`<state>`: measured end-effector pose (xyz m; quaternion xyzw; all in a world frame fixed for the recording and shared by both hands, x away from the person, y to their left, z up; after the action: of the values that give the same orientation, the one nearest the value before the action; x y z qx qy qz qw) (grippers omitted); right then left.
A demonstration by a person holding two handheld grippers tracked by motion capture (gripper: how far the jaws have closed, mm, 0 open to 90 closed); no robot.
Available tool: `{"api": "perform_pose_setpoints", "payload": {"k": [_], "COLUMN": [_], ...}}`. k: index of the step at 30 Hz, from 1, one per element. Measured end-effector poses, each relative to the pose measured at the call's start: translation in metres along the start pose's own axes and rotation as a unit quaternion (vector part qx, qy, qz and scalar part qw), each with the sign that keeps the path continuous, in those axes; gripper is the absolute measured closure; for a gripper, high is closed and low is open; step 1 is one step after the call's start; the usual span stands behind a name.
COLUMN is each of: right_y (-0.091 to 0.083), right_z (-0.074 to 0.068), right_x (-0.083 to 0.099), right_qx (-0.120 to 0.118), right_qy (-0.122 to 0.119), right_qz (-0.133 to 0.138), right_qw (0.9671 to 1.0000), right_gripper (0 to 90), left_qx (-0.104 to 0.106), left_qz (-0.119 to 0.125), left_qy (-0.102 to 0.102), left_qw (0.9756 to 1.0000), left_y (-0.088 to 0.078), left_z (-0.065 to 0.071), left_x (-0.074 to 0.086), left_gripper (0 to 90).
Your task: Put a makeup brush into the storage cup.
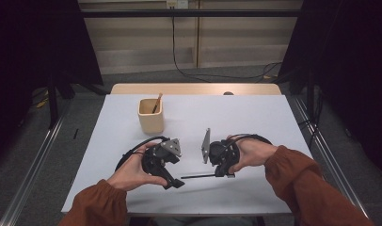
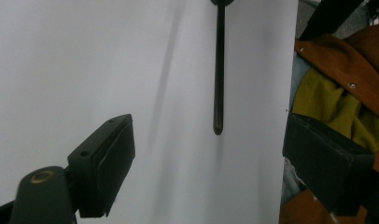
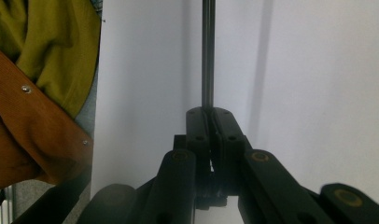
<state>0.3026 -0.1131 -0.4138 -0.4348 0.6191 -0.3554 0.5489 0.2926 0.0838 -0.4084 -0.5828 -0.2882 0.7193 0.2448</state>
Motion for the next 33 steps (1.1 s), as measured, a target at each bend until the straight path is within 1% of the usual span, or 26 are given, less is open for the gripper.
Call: {"api": "perform_pose_setpoints", "payload": {"k": [2,3,4,5,6,7,9,11,12,13,17,19,20,21,22,25,30,33], "right_y": [0.0,0.001,0.001,0.001,0.002,0.002,0.002,0.003,0.003,0.003,0.003,0.004,0.005,0.005,0.006,0.007,0.007,0.007], "right_z": [0.0,0.0,0.0,0.001,0.001,0.001,0.001,0.0,0.0,0.0,0.001,0.001,0.001,0.001,0.001,0.001,0.001,0.002], "right_x": [-0.001,-0.001,-0.001,-0.001,-0.001,-0.001,-0.002,-0.003,-0.003,-0.003,-0.002,-0.003,-0.003,-0.004,-0.004,-0.005,-0.005,-0.005], "right_qx": [0.003,0.001,0.003,0.003,0.003,0.005,0.002,0.001,0.002,0.001,0.002,0.001,0.003,0.0,-0.002,-0.001,0.0,-0.001], "right_qy": [0.005,-0.002,-0.003,-0.005,-0.004,-0.001,-0.008,-0.003,-0.006,-0.003,-0.002,-0.006,-0.002,-0.009,-0.006,-0.007,-0.008,-0.006], "right_qz": [0.004,0.005,0.004,0.004,0.006,0.007,0.005,0.003,0.003,0.002,0.001,0.007,0.008,0.009,0.006,0.009,0.009,0.009], "right_qw": [1.0,1.0,1.0,1.0,1.0,1.0,1.0,1.0,1.0,1.0,1.0,1.0,1.0,0.9999,1.0,0.9999,0.9999,0.9999], "right_gripper": [85.7,85.7,85.7,85.7,85.7,85.7,85.7,85.7,85.8,85.7,85.8,85.7,85.8,85.7,85.7,85.7,85.7,85.7], "left_qx": [0.002,0.004,0.002,-0.001,0.005,0.007,0.006,0.008,0.01,0.012,0.022,0.026,0.025,0.023,0.019,0.016,0.021,0.026], "left_qz": [-0.008,-0.013,-0.017,-0.022,-0.03,-0.033,-0.032,-0.031,-0.031,-0.026,-0.029,-0.034,-0.036,-0.038,-0.041,-0.043,-0.05,-0.046], "left_qy": [0.004,0.007,0.011,0.011,0.014,0.014,0.013,0.004,0.001,-0.005,-0.01,-0.005,-0.007,-0.003,0.0,0.001,0.004,0.003], "left_qw": [1.0,0.9999,0.9998,0.9997,0.9994,0.9993,0.9994,0.9995,0.9995,0.9996,0.9993,0.9991,0.999,0.999,0.999,0.9989,0.9985,0.9986], "left_y": [0.002,0.003,0.004,0.006,0.006,0.007,0.008,0.008,0.008,0.008,0.009,0.011,0.012,0.013,0.014,0.016,0.021,0.023], "left_z": [0.0,0.0,-0.001,-0.001,-0.001,-0.002,-0.003,-0.004,-0.005,-0.005,-0.006,-0.006,-0.005,-0.005,-0.006,-0.005,-0.006,-0.006], "left_x": [0.001,0.001,0.001,0.001,0.002,0.002,0.002,0.001,0.001,0.001,0.001,0.001,0.001,0.001,0.001,0.002,0.002,0.001], "left_gripper": [20.6,21.1,23.4,24.5,25.6,28.9,35.6,43.2,46.6,51.1,60.7,64.1,64.7,66.6,67.5,69.2,70.0,71.9]}}
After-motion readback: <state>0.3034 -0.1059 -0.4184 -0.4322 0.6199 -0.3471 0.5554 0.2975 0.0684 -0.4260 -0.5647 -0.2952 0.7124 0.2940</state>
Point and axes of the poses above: each handheld gripper's, and its own axes: y roughly forward along the jaws, x roughly out of its underside, z roughly to its right, the point moved 2 cm from there along y, roughly forward along the jaws, and after that the axes turned 13 degrees about z, right-handed, at the moved point
